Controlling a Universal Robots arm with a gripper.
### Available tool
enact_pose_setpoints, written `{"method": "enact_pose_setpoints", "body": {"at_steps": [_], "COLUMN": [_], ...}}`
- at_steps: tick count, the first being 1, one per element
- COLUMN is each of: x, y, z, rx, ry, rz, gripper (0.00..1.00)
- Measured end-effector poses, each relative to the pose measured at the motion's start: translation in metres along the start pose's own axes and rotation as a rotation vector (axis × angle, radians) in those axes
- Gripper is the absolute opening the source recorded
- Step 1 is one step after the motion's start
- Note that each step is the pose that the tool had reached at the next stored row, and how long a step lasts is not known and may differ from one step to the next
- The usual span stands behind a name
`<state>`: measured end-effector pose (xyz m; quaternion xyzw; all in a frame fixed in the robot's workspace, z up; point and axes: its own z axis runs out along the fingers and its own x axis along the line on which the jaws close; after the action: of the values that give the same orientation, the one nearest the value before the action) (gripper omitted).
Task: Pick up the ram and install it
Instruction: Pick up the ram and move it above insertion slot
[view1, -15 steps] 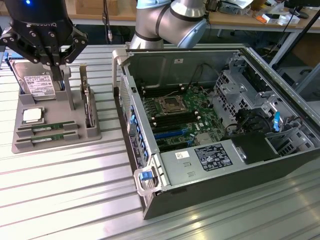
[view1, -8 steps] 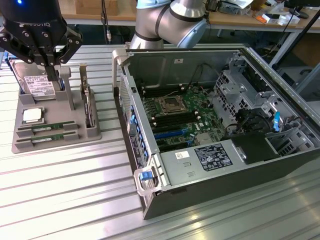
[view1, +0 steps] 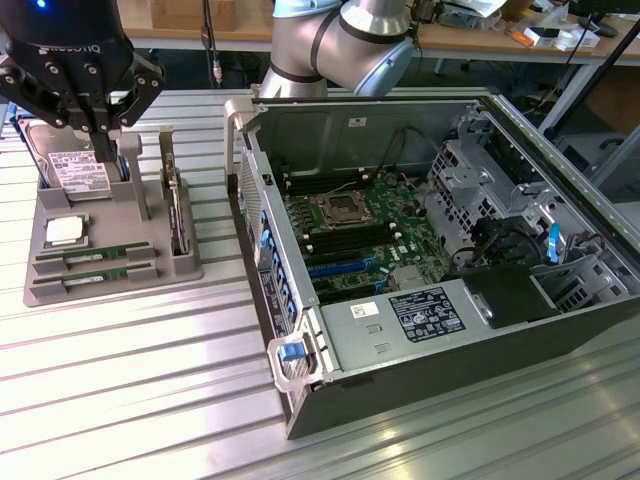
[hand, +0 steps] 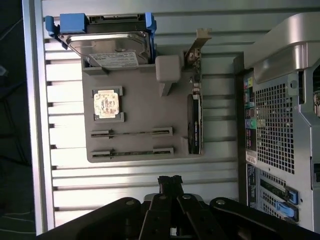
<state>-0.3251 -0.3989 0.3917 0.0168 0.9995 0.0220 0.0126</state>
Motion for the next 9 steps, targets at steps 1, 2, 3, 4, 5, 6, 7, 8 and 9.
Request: {"method": "enact_pose_setpoints", "body": {"at_steps": [1, 2, 3, 4, 5, 6, 7, 8, 9], "x": [0.0000, 0.0000, 0.0000, 0.0000, 0.0000, 0.0000, 0.0000, 0.0000, 0.0000], "y": [0.0000, 0.0000, 0.0000, 0.0000, 0.0000, 0.0000, 0.0000, 0.0000, 0.0000], "z": [0.0000, 0.0000, 0.0000, 0.0000, 0.0000, 0.0000, 0.0000, 0.0000, 0.0000], "rx": [-0.0003, -0.0005, -0.0008, -0.0011, -0.0016, -0.0019, -0.0023, -0.0027, -0.0029], "ry": [0.0005, 0.0009, 0.0012, 0.0020, 0.0028, 0.0033, 0.0041, 0.0047, 0.0053], "rz": [-0.012, -0.021, -0.029, -0.044, -0.063, -0.075, -0.092, -0.106, -0.119], "gripper": [0.11, 0.11, 0.11, 0.11, 0.11, 0.11, 0.11, 0.11, 0.11]}}
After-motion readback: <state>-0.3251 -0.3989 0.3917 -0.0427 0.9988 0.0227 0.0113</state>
